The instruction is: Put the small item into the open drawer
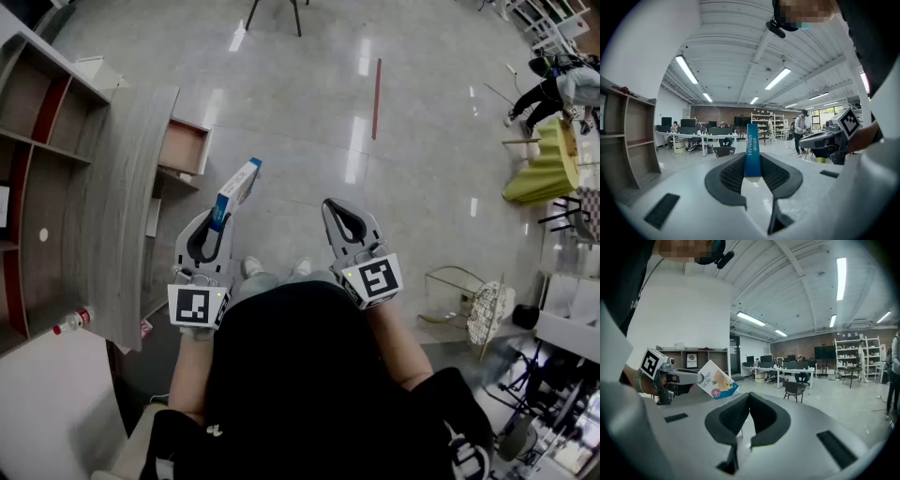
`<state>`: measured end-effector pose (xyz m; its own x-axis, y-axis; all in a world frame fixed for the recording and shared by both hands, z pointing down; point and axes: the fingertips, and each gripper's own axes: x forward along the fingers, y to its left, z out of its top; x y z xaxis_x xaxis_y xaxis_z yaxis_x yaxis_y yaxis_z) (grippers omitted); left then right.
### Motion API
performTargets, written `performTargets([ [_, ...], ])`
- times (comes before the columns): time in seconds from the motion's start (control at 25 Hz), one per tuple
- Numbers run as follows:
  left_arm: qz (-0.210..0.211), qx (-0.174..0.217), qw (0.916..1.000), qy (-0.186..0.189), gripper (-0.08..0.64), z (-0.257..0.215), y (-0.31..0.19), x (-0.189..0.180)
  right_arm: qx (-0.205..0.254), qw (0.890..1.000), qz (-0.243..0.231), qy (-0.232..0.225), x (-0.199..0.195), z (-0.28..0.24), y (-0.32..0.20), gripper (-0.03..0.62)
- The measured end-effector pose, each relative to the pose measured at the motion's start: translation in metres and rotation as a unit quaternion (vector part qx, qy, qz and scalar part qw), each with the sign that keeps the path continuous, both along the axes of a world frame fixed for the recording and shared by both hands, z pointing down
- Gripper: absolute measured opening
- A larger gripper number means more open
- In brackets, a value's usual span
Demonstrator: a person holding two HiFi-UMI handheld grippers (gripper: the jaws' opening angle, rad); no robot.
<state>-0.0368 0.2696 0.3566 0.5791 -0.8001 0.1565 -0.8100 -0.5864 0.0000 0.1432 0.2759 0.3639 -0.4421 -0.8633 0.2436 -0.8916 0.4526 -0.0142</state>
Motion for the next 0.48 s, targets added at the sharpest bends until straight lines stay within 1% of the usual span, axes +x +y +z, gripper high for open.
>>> performTargets([
  [0.12, -0.001, -0.002, 1.0000, 0.001, 0.091, -0.001, -0.003, -0.016, -0.008, 1.000, 0.004, 0.003, -0.014, -0.001, -0.001, 0.012],
  [0.32, -0.002, -0.007, 1.0000, 0.005, 0.092, 0.003, -0.015, -0.048, -0.001, 1.000, -0.002, 0.005, -0.046, -0.002, -0.013, 0.012],
  [0.48, -0.007, -0.015, 0.9998, 0.011, 0.092, 0.012, -0.025, -0.077, -0.003, 1.000, -0.005, -0.011, -0.073, 0.003, -0.022, 0.012],
])
